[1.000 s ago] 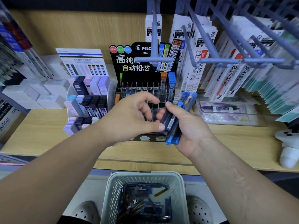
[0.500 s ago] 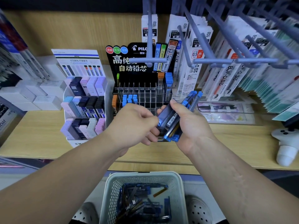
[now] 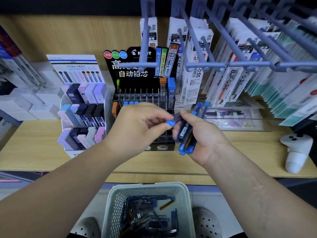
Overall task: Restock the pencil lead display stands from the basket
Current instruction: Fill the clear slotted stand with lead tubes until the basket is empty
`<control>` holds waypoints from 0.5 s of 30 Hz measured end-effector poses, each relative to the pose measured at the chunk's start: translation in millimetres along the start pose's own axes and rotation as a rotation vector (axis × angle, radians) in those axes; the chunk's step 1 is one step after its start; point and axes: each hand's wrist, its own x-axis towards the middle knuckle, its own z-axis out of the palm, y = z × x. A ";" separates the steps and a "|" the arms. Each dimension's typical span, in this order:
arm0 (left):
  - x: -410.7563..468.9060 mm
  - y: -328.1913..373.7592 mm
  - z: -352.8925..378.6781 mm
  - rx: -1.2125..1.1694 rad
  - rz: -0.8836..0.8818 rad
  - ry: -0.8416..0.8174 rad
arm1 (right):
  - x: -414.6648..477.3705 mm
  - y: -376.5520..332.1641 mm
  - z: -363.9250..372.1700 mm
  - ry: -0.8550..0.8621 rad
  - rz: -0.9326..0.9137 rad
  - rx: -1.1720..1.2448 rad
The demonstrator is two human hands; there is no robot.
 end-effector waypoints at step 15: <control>38.0 -8.7 -3.4 -0.158 -0.266 0.220 | -8.6 -9.1 -21.2 0.020 0.075 0.068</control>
